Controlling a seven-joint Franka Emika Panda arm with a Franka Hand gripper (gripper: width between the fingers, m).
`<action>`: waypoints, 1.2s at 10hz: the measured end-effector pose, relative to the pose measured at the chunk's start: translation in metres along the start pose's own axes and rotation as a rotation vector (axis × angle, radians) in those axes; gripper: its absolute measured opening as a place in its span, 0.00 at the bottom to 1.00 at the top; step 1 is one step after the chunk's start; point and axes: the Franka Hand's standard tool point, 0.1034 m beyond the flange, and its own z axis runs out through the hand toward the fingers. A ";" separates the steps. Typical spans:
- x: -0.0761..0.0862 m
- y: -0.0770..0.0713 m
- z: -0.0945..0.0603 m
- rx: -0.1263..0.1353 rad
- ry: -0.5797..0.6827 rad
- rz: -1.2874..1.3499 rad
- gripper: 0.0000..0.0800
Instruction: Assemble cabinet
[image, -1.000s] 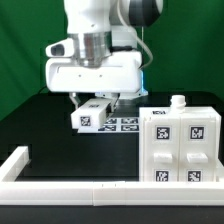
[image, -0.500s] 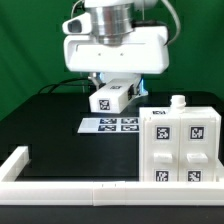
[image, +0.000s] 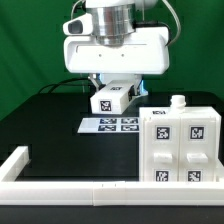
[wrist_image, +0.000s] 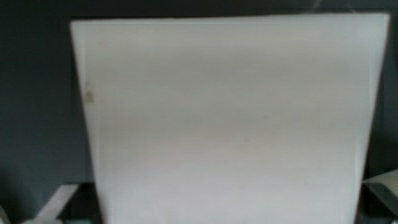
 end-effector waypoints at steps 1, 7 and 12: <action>0.006 -0.014 -0.009 -0.009 0.014 -0.039 0.71; 0.026 -0.057 -0.043 -0.008 0.007 -0.057 0.71; 0.044 -0.075 -0.055 -0.004 0.047 -0.122 0.71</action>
Offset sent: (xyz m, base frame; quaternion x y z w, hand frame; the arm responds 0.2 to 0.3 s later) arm 0.0411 0.0211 0.0320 0.0085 -0.0294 0.0004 0.9995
